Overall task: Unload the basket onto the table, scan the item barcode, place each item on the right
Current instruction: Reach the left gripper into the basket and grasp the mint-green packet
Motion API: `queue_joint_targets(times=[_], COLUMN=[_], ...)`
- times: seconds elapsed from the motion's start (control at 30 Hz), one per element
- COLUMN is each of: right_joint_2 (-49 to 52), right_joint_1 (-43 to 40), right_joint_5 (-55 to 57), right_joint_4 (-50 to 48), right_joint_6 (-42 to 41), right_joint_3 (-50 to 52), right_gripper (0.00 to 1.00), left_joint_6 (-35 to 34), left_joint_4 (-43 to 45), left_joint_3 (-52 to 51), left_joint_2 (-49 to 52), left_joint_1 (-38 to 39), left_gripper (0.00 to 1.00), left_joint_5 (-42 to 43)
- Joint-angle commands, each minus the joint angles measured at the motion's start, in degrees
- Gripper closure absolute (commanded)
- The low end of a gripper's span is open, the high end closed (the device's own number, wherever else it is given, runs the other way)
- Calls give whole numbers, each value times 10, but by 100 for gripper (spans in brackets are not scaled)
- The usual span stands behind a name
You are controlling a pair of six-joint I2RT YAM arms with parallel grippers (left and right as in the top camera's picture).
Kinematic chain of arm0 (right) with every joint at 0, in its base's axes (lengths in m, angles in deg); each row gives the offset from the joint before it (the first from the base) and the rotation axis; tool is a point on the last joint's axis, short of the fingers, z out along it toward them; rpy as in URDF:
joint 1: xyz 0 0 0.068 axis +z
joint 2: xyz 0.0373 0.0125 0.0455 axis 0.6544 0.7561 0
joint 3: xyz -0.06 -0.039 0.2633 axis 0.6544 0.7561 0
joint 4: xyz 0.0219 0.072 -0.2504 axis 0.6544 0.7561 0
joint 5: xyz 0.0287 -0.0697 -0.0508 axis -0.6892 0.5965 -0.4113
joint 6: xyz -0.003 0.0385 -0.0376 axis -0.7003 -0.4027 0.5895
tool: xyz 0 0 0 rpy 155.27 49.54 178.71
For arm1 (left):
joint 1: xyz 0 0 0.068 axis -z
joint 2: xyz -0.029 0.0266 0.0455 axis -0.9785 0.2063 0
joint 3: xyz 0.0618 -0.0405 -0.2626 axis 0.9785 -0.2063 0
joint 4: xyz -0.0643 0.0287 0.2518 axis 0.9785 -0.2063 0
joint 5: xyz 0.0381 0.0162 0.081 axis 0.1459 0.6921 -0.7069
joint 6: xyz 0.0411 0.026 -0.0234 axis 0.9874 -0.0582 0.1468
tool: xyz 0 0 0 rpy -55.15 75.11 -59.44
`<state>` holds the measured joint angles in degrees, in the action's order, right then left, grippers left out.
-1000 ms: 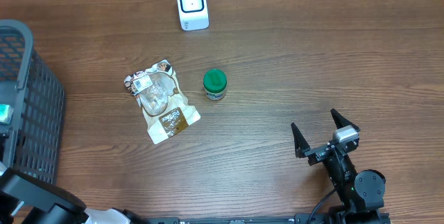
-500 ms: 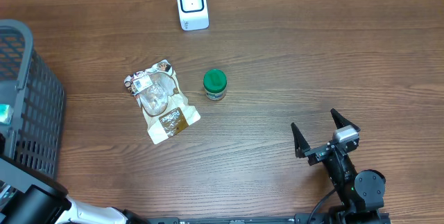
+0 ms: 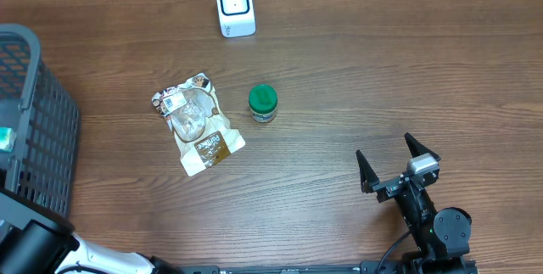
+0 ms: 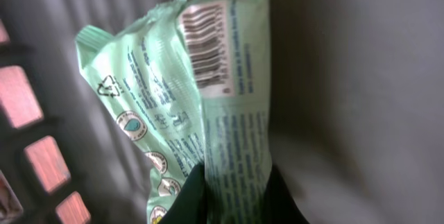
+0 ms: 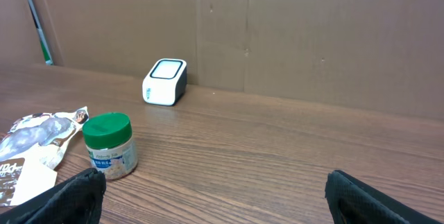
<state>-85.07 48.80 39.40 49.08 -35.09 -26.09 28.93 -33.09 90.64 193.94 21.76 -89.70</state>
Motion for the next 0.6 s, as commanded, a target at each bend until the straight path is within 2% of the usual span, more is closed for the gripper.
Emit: queue_joint_targets(times=[0.0, 0.2, 0.4, 0.57], right_joint_2=[-5, -5, -5, -5], right_joint_1=[-1, -1, -1, -1], right_joint_5=[-3, -3, -3, -3], right_joint_4=[-3, -3, -3, -3], right_joint_6=[-4, -4, -4, -4], right_joint_3=[6, 6, 6, 6], right_gripper=[0, 0, 0, 0], left_joint_6=[25, 36, 35, 17], left_joint_4=[-44, -83, -71, -46], left_joint_3=[87, 160, 185, 189], left_joint_2=[0, -58, -185, -282], left_joint_1=[12, 52, 125, 152], left_gripper=[96, 96, 96, 96], left_joint_5=[72, 113, 112, 97])
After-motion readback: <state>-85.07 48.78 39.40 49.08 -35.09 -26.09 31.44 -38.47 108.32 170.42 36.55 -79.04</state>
